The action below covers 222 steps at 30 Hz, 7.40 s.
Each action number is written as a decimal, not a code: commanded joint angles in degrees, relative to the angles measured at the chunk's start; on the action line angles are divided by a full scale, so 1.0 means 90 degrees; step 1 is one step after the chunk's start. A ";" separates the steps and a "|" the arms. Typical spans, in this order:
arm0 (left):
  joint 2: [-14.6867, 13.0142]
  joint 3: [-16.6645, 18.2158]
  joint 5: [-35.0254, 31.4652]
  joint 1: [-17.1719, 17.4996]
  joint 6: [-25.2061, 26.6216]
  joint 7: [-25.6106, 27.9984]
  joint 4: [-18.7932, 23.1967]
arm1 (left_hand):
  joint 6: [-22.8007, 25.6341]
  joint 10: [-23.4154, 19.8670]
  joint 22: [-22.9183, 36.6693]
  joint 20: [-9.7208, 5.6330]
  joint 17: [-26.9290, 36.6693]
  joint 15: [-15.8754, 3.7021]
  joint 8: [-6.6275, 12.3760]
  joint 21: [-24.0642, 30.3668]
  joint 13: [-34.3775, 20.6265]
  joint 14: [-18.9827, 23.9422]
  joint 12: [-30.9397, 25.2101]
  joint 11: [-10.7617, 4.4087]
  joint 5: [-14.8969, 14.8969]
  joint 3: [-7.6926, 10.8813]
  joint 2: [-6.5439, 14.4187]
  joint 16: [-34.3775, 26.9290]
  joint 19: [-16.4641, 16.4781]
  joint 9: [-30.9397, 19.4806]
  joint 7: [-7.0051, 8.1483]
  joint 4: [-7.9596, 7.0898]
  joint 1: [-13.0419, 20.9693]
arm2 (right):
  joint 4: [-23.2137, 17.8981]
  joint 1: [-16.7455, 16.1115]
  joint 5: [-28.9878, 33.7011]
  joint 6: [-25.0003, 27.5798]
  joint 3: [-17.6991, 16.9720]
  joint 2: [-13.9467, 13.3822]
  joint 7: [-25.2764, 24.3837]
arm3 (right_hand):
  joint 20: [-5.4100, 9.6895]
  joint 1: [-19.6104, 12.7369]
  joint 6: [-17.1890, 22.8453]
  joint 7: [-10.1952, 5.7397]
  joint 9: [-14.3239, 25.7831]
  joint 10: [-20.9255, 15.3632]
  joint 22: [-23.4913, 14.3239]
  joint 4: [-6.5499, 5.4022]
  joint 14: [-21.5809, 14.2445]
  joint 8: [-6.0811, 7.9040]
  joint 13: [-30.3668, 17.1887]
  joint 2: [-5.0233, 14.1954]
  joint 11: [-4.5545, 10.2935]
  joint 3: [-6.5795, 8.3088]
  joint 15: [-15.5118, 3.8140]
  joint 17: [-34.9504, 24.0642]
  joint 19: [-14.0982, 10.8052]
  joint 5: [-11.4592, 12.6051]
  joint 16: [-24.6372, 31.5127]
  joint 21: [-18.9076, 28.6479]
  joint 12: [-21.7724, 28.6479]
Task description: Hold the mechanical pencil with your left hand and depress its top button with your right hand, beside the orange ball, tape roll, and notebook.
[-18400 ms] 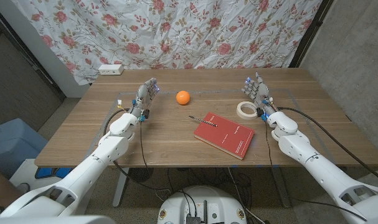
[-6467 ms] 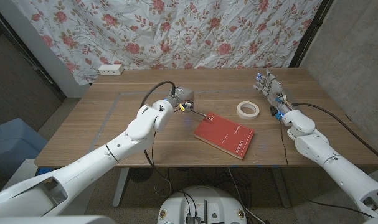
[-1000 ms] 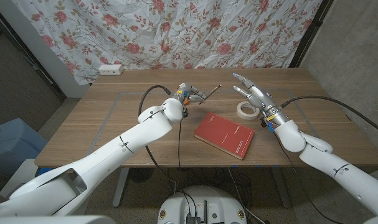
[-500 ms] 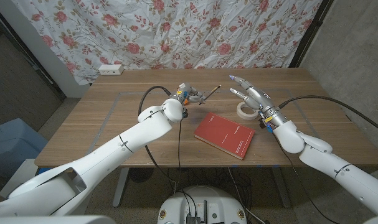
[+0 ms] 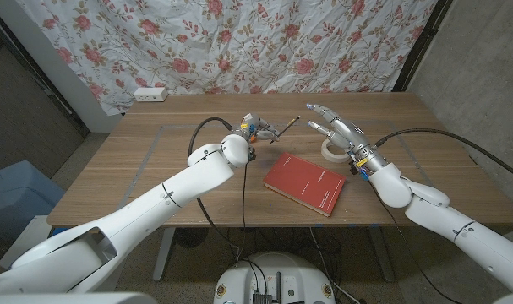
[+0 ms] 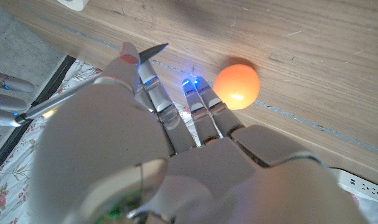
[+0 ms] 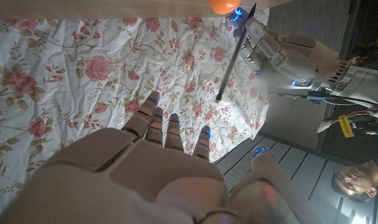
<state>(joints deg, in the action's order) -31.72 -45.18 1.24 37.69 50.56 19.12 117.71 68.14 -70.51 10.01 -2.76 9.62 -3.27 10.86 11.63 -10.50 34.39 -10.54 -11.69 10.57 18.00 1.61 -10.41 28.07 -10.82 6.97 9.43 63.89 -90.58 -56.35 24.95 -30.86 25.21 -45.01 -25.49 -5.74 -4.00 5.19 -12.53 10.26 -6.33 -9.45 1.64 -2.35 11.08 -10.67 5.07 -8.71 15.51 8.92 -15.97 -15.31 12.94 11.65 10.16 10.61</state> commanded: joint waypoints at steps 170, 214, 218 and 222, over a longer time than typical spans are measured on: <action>0.0138 -0.0014 -0.0299 0.0135 -0.0574 0.0179 -0.0276 | -0.0006 -0.0125 0.0009 -0.0513 0.0000 -0.1013 0.0076 -0.0005 -0.0026 0.0023 -0.0052 -0.0136 0.0046 -0.0188 0.0091 0.0024 0.0007 -0.0015 -0.0011 0.0017 0.0116 | 0.0606 0.0345 -0.0173 -0.0455 0.0453 0.0409 0.0291 | 0.0236 0.0170 0.0827 -0.0006 -0.0010 0.0235 -0.0017 -0.0172 0.0172 0.0039 -0.0009 0.0085 0.0389 0.0116 -0.0326 -0.0007 0.0090 0.0134 0.0063 0.0053 0.0029; 0.0144 -0.0008 -0.0302 0.0111 -0.0607 0.0130 -0.0338 | -0.0007 -0.0116 0.0008 -0.0516 0.0000 -0.1011 0.0077 -0.0007 -0.0026 0.0022 -0.0049 -0.0136 0.0048 -0.0226 0.0106 0.0023 -0.0004 -0.0015 -0.0013 0.0013 0.0136 | 0.0632 0.0317 -0.0200 -0.0453 0.0377 0.0493 0.0070 | 0.0236 0.0147 0.0851 -0.0011 -0.0015 0.0198 -0.0017 -0.0169 0.0133 -0.0013 -0.0010 0.0070 0.0383 0.0155 -0.0340 -0.0001 0.0050 0.0136 0.0086 0.0068 0.0057; 0.0133 -0.0005 -0.0308 0.0106 -0.0628 0.0121 -0.0343 | -0.0021 -0.0116 0.0008 -0.0515 0.0000 -0.1012 0.0072 -0.0006 -0.0026 0.0020 -0.0049 -0.0136 0.0048 -0.0231 0.0106 0.0024 -0.0003 -0.0015 -0.0019 0.0013 0.0136 | 0.0594 0.0290 -0.0198 -0.0402 0.0374 0.0498 0.0066 | 0.0241 0.0147 0.0849 -0.0011 -0.0015 0.0197 -0.0017 -0.0170 0.0132 -0.0017 -0.0010 0.0068 0.0381 0.0158 -0.0341 -0.0001 0.0051 0.0136 0.0087 0.0068 0.0058; 0.0106 0.0001 -0.0315 0.0109 -0.0659 0.0107 -0.0335 | -0.0018 -0.0114 0.0008 -0.0513 0.0000 -0.1012 0.0073 -0.0005 -0.0026 0.0021 -0.0048 -0.0135 0.0049 -0.0234 0.0108 0.0023 -0.0003 -0.0015 -0.0021 0.0012 0.0138 | 0.0580 0.0283 -0.0197 -0.0395 0.0385 0.0504 0.0072 | 0.0237 0.0148 0.0848 -0.0011 -0.0016 0.0195 -0.0017 -0.0172 0.0129 -0.0021 -0.0009 0.0068 0.0384 0.0161 -0.0351 -0.0002 0.0050 0.0135 0.0090 0.0068 0.0059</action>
<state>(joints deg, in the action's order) -30.42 -45.12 -1.47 38.92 45.01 20.49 114.78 67.83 -70.51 9.99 -2.76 9.62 -3.27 11.25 11.63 -10.51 34.39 -10.62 -11.68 10.63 16.04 2.11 -10.42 28.07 -10.82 6.88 9.66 64.84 -85.09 -53.58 23.21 -34.80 28.46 -40.65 -24.89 -3.79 -2.65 12.80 -12.50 10.13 -4.50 -9.45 0.07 -1.03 11.20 -10.68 5.21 -5.42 16.63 5.93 -15.82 -14.61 13.80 11.92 10.39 10.81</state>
